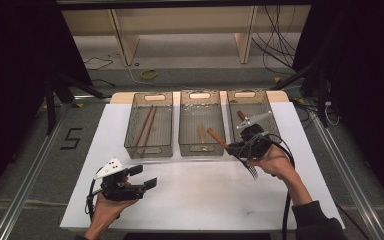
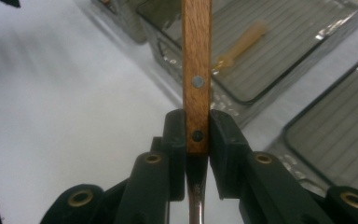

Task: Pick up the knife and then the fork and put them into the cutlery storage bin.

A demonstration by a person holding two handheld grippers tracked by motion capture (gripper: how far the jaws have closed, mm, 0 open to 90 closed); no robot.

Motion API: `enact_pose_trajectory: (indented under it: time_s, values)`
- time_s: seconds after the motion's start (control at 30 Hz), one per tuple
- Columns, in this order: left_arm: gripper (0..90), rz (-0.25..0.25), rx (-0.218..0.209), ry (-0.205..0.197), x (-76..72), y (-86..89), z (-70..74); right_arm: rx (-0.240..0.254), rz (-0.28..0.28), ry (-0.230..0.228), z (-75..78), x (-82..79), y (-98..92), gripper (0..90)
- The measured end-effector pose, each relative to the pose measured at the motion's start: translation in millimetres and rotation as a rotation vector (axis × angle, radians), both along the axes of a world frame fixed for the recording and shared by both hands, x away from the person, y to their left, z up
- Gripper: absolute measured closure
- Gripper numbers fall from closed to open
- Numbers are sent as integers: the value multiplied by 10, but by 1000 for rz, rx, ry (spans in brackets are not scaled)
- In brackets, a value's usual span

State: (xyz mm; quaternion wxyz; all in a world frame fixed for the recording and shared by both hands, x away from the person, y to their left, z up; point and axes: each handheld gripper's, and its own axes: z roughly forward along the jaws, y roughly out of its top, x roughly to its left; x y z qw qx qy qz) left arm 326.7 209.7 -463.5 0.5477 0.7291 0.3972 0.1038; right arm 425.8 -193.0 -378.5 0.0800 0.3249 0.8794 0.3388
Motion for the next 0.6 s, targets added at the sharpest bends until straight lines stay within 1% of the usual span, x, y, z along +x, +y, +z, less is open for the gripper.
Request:
enact_pose_trajectory:
  time_s: [0.23, 0.4, 0.6]
  values:
    - [195, 2, 0, -1, 2, 2, -3, 11, -41, -9, 66, 131, -100, 779]
    - [195, 3, -1, 1, 3, 6, -2, 20, -75, -2, 87, 229, -164, 779]
    - [195, 7, -7, 2, 6, 13, -4, 35, -121, -12, 162, 389, -248, 779]
